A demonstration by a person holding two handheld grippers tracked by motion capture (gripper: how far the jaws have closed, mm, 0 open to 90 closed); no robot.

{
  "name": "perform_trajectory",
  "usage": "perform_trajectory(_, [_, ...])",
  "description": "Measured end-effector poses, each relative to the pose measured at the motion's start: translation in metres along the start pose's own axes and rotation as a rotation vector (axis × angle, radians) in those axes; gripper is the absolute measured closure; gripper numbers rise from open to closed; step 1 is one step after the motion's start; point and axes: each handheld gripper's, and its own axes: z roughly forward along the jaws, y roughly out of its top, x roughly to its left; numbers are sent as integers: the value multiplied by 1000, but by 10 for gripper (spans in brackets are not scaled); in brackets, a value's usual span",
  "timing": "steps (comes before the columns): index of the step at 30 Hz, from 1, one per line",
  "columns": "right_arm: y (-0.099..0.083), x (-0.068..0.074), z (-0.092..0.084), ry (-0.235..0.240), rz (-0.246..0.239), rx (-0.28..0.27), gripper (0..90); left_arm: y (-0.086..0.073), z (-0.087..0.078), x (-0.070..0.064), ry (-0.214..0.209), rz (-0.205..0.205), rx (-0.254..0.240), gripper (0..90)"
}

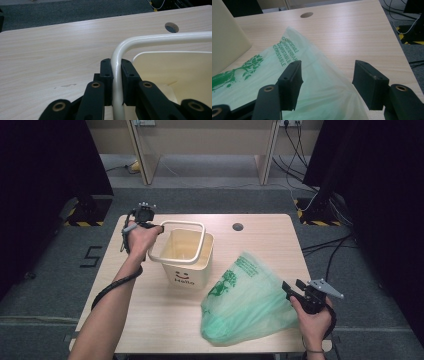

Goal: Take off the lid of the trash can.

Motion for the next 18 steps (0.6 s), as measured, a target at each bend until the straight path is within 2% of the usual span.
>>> perform_trajectory(18, [0, -1, -1, -15, 2, -10, 403, -6, -5, 20, 10, -31, 5, 809])
